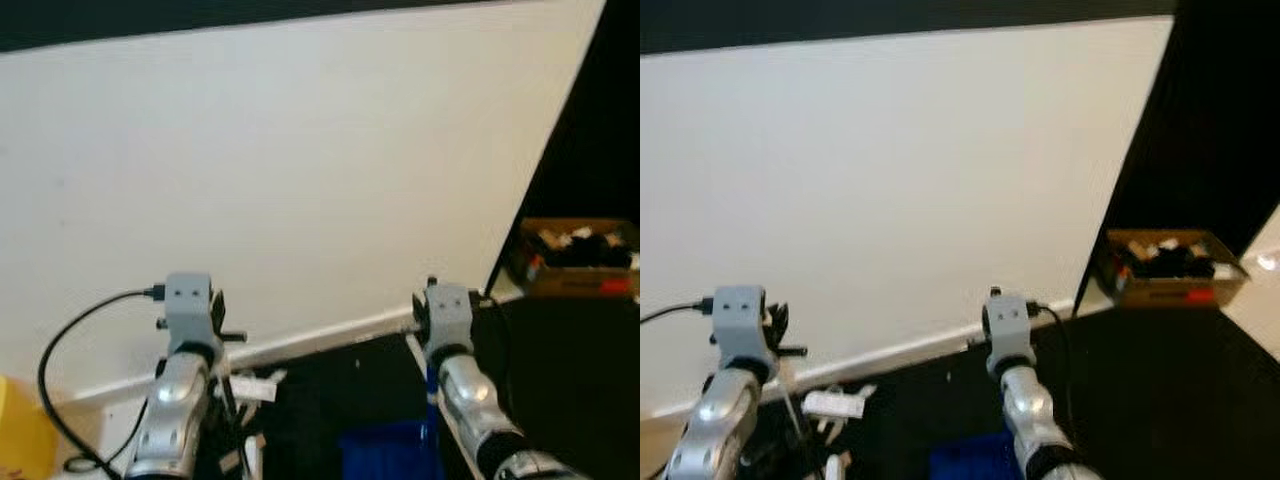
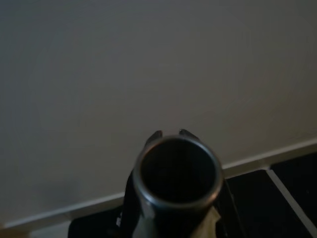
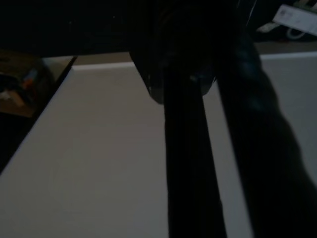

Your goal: Sweep floor

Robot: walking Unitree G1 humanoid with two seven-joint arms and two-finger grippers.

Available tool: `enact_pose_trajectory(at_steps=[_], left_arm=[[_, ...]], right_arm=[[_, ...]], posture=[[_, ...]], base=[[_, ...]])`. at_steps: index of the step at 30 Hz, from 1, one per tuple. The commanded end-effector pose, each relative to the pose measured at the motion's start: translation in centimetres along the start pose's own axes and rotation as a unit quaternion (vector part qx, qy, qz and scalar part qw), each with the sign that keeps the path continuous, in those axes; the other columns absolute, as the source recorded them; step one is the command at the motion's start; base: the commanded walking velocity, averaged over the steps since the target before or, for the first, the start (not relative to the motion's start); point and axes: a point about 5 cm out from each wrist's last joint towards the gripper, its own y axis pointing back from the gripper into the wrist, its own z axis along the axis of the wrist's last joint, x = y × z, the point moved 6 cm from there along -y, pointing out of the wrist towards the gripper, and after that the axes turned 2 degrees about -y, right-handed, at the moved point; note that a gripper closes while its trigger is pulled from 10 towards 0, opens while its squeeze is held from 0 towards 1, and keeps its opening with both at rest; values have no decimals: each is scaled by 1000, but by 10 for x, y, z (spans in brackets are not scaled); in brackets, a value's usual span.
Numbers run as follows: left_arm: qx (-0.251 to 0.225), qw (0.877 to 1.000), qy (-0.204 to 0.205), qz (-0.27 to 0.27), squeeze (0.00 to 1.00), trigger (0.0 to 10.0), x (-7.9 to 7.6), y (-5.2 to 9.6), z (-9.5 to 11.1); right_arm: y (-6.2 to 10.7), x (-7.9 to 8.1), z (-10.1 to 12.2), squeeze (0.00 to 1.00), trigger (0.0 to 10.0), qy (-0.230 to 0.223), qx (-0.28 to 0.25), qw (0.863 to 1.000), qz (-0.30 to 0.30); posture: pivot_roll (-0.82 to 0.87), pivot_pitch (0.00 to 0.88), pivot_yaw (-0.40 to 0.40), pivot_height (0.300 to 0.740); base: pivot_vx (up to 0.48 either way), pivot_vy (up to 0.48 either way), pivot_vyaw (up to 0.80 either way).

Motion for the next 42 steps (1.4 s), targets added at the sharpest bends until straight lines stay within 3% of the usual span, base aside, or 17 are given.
enact_pose_trajectory(at_steps=[1,30,35,42], left_arm=[[-18,1000,-10,1,0,10000,3,-2,9],[-19,999,-33,8,0,10000,9,-9,17],[-17,999,-38,8,0,10000,13,-5,17],[-14,999,-44,9,0,10000,17,4,16]], right_arm=[[-3,3,4,0,10000,-5,-6,1000,2],[-7,-5,15,0,10000,6,-29,999,-15],[-7,-5,8,0,10000,7,-5,1000,-13],[-9,-4,13,0,10000,5,-14,1000,-13]], posture=[[108,19,46,740],[125,41,63,740],[146,61,64,740],[173,105,67,740]], base=[[0,0,0],[0,0,0],[0,0,0],[0,0,0]])
